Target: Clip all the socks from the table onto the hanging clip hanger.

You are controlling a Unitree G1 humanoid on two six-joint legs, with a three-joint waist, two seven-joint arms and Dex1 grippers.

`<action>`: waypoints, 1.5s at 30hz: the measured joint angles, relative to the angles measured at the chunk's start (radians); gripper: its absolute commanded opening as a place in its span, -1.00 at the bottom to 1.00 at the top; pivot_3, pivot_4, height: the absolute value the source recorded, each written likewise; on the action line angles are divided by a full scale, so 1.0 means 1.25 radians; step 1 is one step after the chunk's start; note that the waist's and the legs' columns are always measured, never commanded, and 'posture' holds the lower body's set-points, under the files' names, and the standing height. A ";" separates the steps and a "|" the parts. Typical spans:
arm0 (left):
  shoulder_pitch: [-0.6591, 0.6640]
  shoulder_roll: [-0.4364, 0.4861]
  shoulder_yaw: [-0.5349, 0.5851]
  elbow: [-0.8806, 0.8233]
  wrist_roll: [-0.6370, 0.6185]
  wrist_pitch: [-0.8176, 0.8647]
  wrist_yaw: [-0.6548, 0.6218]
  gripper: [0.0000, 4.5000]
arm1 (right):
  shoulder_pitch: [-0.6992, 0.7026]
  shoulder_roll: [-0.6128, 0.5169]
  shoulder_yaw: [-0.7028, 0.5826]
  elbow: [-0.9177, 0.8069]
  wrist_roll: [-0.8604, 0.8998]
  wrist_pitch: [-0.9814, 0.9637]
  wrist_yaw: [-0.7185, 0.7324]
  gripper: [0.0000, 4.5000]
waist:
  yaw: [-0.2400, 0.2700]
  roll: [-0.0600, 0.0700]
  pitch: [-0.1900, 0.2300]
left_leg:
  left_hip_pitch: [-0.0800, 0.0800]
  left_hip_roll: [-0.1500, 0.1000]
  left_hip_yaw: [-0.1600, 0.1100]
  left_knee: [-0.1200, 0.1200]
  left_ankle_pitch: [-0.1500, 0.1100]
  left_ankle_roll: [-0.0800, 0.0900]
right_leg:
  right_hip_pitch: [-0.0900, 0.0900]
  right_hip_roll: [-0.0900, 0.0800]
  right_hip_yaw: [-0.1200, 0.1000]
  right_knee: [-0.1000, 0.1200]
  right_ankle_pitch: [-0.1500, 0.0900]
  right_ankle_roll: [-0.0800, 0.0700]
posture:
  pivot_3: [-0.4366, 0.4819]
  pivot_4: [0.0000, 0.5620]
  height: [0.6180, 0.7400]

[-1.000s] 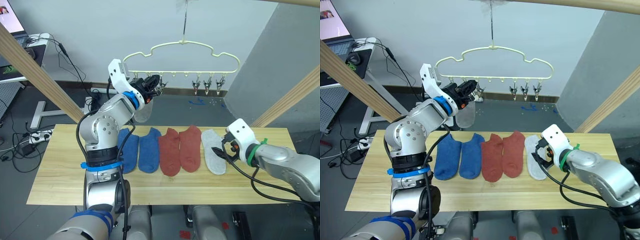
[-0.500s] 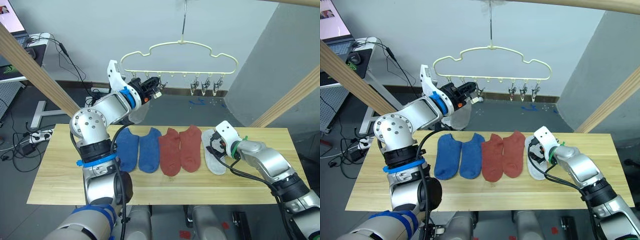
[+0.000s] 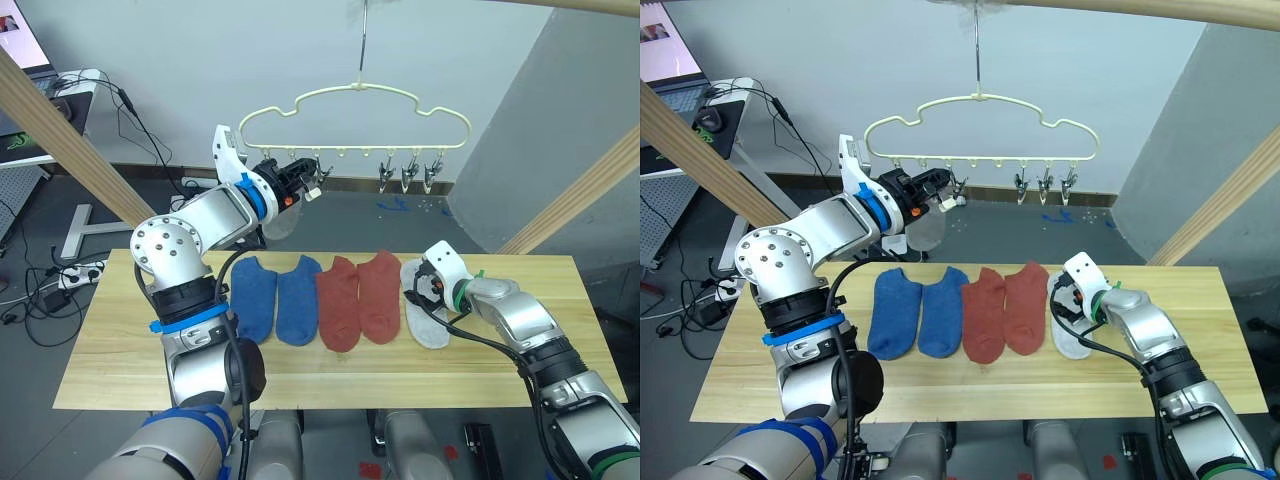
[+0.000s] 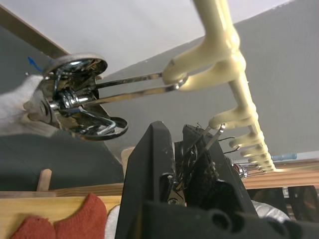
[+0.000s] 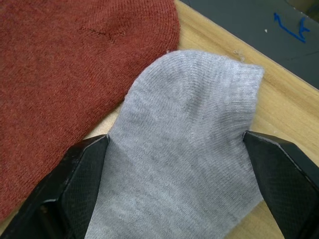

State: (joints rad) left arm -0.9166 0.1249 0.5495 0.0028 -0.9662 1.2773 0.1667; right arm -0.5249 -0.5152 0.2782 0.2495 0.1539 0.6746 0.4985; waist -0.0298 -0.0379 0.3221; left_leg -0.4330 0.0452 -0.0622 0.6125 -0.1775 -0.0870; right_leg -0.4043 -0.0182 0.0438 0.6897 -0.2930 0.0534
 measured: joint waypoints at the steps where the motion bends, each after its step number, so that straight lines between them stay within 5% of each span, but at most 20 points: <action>1: 0.000 0.004 -0.001 0.000 0.000 0.000 0.000 -0.88 | 0.001 0.002 -0.002 0.001 -0.010 -0.003 0.003 0.73 | 0.000 0.000 0.000 | 0.000 0.000 0.000 0.000 0.000 0.000 | 0.000 0.000 0.000 0.000 0.000 0.000 | 0.07 0.10 1.00; 12: -0.005 0.014 0.000 0.012 -0.010 -0.001 0.001 -0.88 | 0.009 0.012 -0.019 0.000 -0.046 -0.007 0.036 -0.97 | 0.000 0.000 0.000 | 0.000 0.000 0.000 0.000 0.000 0.000 | 0.000 0.000 0.000 0.001 0.000 0.000 | 0.05 0.12 1.00; 22: -0.035 0.032 0.031 0.086 -0.058 0.000 0.031 -0.88 | 0.057 -0.007 -0.043 -0.196 -0.042 0.113 0.038 -0.97 | -0.002 0.000 0.000 | 0.000 0.000 0.001 0.000 0.000 -0.001 | -0.001 0.000 0.001 0.001 0.000 0.000 | 0.01 0.09 1.00; 30: -0.050 0.038 0.044 0.134 -0.086 -0.024 0.043 -0.88 | -0.034 0.026 -0.097 -0.407 0.006 0.255 0.028 -0.97 | -0.002 0.000 0.000 | 0.000 0.000 0.000 0.000 0.000 -0.001 | -0.001 0.000 0.000 0.001 0.000 0.000 | -0.02 0.05 1.00; 45: -0.053 0.045 0.033 0.151 -0.102 -0.067 0.050 -0.88 | -0.195 0.237 -0.073 -0.337 0.020 0.276 -0.053 -0.97 | -0.002 0.000 0.000 | 0.000 0.000 0.000 -0.001 0.001 -0.001 | -0.002 0.000 0.000 0.001 0.000 0.000 | 0.01 0.02 1.00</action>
State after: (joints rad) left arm -0.9833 0.1811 0.5908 0.1914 -1.0933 1.1936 0.2291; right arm -0.7688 -0.2191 0.1865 -0.1720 0.1788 1.0197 0.4326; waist -0.0322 -0.0378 0.3221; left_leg -0.4331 0.0454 -0.0615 0.6117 -0.1768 -0.0884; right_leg -0.4064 -0.0185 0.0440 0.6909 -0.2930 0.0533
